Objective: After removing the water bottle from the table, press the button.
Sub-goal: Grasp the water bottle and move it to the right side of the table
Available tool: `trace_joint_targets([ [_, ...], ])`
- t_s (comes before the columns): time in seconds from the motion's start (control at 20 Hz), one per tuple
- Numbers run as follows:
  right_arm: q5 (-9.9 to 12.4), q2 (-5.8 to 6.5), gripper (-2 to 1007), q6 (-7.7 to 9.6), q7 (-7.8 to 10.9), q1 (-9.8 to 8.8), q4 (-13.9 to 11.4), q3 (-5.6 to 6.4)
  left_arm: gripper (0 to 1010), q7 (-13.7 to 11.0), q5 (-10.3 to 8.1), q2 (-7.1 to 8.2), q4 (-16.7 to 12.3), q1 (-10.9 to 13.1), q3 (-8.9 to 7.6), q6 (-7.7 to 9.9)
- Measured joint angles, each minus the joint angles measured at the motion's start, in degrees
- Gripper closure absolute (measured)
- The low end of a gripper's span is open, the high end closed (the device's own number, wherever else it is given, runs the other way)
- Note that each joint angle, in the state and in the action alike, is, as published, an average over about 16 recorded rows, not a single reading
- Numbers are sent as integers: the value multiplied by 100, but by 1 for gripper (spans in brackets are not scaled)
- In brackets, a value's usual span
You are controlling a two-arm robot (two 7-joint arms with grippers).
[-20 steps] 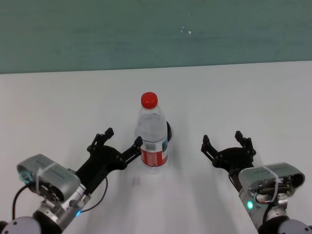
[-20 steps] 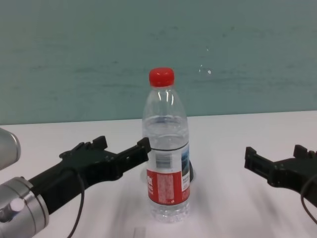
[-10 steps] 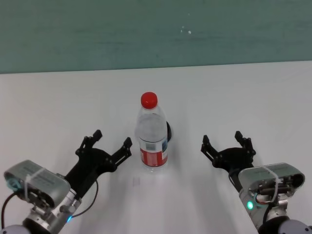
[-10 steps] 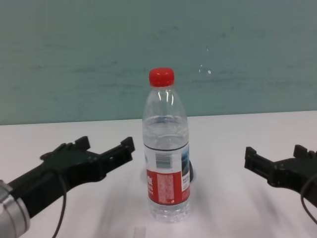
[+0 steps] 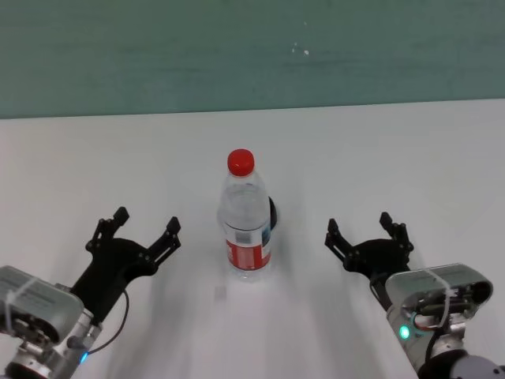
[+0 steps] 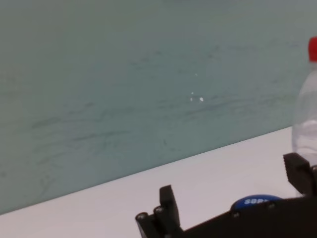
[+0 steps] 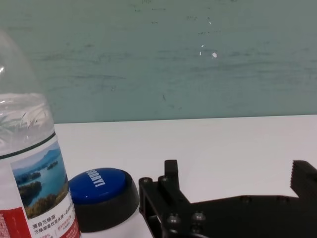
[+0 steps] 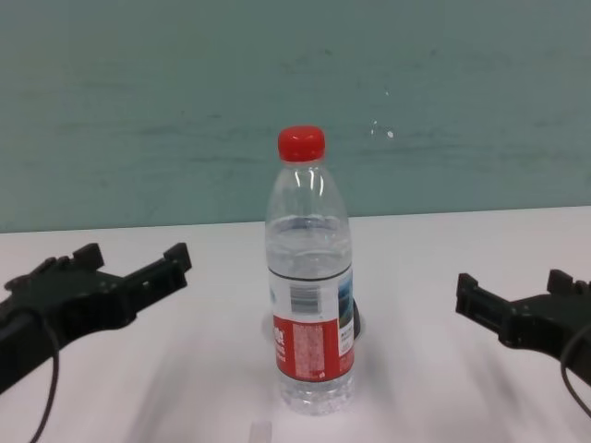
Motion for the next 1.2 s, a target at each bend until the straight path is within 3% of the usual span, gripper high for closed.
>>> trace_joint_targets([
  [0.35,0,0,2,0,0,0,0,0,7,10,87,67,1,-31,-251,-25],
  [0.7,0,0,2,0,0,0,0,0,7,-80,141,171,218,-218,-424,-93],
  [1.2,0,0,2,0,0,0,0,0,7,-258,149,212,694,-575,-418,-232],
])
